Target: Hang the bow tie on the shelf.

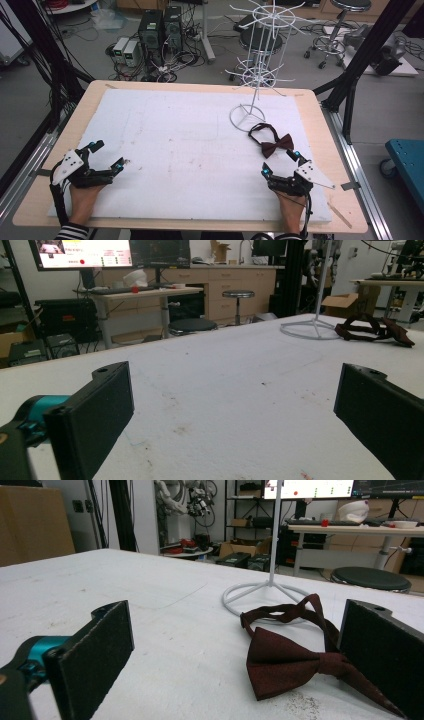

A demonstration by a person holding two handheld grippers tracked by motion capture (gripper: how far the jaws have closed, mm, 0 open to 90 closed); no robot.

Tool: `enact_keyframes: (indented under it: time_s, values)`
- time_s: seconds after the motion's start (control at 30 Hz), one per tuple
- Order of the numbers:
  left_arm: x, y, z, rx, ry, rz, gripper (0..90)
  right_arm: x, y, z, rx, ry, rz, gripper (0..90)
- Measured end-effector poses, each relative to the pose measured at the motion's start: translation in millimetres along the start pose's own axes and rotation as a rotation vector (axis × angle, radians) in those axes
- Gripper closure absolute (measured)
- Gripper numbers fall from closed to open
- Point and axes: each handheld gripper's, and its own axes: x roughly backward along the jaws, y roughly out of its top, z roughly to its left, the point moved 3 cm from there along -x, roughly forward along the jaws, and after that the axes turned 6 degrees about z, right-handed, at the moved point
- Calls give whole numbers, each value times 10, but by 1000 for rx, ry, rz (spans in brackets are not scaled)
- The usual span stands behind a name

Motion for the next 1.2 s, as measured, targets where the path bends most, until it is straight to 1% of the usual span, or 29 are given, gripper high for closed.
enact_keyframes:
  time_s: [0.07, 0.13, 0.2, 0.23, 0.33, 0.37, 0.4, 0.5, 0.6, 0.7, 0.73, 0.83, 0.87, 0.93, 0.97, 1.03, 1.07, 1.17, 1.2]
  values:
    - [-2, 0, 4, 8, 10, 1, 31, 1, -1, 1, -7, 1, 1, 8]
    - [1, -1, 21, 22, 9, 1, 31, 0, 0, -4, -3, 0, -1, 8]
    - [1, -2, 19, 22, 9, -1, 30, 1, -1, -1, -6, 1, 1, 8]
    - [4, -2, 6, 7, 10, -5, 31, -2, 0, -3, -2, 1, -3, 8]
    - [10, -3, 2, 2, 10, -12, 31, 1, -1, -3, -3, 2, -2, 8]
    - [10, -3, 2, 2, 10, -12, 30, 1, -1, -3, -3, 2, -2, 8]
    - [15, -3, 4, 9, 10, -17, 31, 6, -1, -1, -16, 4, -4, 8]
    - [25, -5, 6, 9, 11, -29, 31, 4, 0, -11, -11, 7, -7, 8]
    - [28, -5, 5, 5, 11, -30, 31, 9, 0, -18, -25, 8, -8, 8]
    - [29, -6, 4, 5, 11, -32, 31, 10, 1, -21, -26, 10, -9, 8]
    - [30, -6, 2, 3, 10, -33, 31, 10, 3, -20, -33, 17, -10, 8]
    - [30, -6, 3, 5, 9, -34, 31, 6, 7, -37, -31, 35, -8, 8]
    - [30, -6, 3, 5, 9, -34, 31, 6, 8, -37, -30, 36, -3, 8]
    - [31, -6, 3, 4, 9, -33, 31, 2, 11, -47, 1, 30, 11, 8]
    - [31, -6, 3, 3, 9, -33, 30, 2, 16, -54, 5, 33, 20, 8]
    - [32, -5, 5, 6, 8, -33, 31, 3, 33, -63, 0, 55, 49, 9]
    - [32, -5, 6, 6, 8, -33, 30, 3, 51, -74, 8, 57, 62, 8]
    - [31, -6, 5, 6, 9, -33, 30, 12, 130, -115, 21, 69, 84, 8]
    - [31, -5, 5, 6, 8, -33, 30, 12, 130, -115, 21, 69, 84, 8]
